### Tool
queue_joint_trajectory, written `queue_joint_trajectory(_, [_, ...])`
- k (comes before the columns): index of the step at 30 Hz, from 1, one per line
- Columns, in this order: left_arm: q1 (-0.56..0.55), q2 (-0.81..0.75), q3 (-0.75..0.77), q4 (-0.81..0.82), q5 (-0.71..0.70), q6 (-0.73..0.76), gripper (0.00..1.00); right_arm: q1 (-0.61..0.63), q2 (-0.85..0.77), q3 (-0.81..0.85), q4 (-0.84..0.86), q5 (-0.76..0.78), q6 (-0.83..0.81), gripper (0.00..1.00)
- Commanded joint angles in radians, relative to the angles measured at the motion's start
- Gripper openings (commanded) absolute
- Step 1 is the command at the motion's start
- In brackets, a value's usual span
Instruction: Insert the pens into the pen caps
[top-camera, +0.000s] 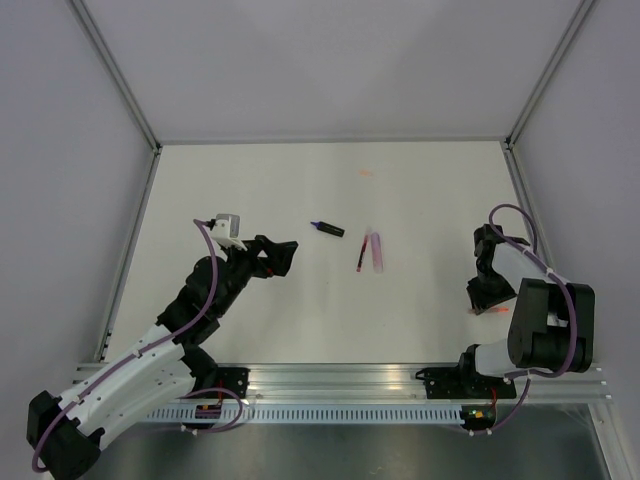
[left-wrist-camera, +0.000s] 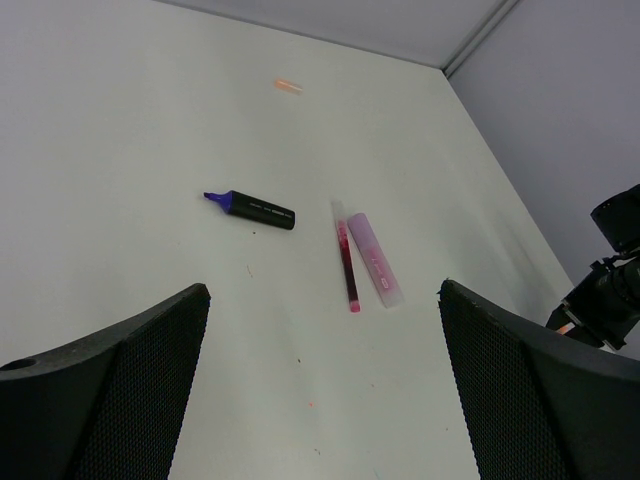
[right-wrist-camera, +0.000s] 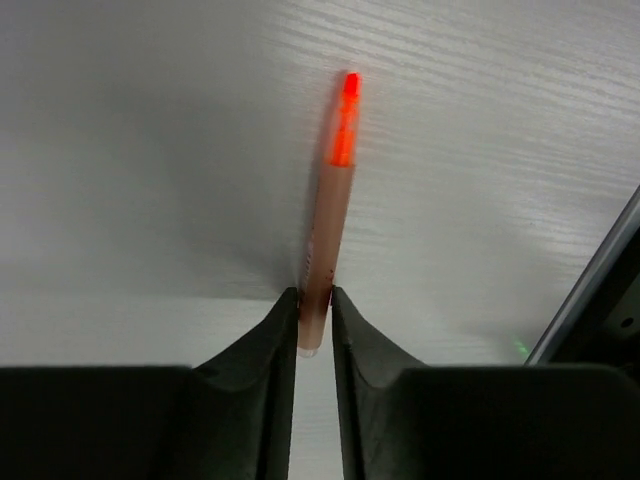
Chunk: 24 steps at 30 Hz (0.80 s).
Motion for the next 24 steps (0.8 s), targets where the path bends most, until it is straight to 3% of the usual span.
queue_joint_trajectory(1, [0.0, -0.007, 0.008, 0.02, -0.008, 0.004, 1.0, -0.006, 0.026, -0.053, 0.072, -0.015, 0.01, 0.23])
queue_joint_trajectory(2, [-0.002, -0.007, 0.008, 0.02, -0.008, 0.004, 1.0, -0.006, 0.023, -0.053, 0.082, -0.015, -0.004, 0.18])
queue_joint_trajectory(3, [-0.002, -0.007, 0.008, 0.02, -0.006, 0.004, 1.0, -0.006, 0.017, -0.055, 0.099, -0.022, -0.022, 0.07])
queue_joint_trajectory(5, [-0.002, -0.007, 0.008, 0.022, -0.003, 0.002, 1.0, -0.004, 0.006, -0.063, 0.162, -0.032, -0.082, 0.0])
queue_joint_trajectory(10, [-0.002, -0.005, 0.004, 0.03, 0.005, 0.004, 1.0, -0.004, 0.007, -0.06, 0.318, -0.061, -0.264, 0.0])
queue_joint_trajectory(14, [-0.002, 0.01, 0.002, 0.046, 0.023, 0.013, 1.0, -0.004, -0.026, -0.084, 0.476, -0.285, -0.516, 0.0])
queue_joint_trajectory(18, [-0.002, 0.048, 0.007, 0.063, 0.069, 0.02, 1.0, 0.008, -0.115, -0.127, 0.604, -0.47, -0.632, 0.0])
queue_joint_trajectory(24, [-0.002, 0.106, 0.021, 0.106, 0.205, 0.019, 0.99, 0.103, -0.238, -0.107, 0.694, -0.523, -0.696, 0.0])
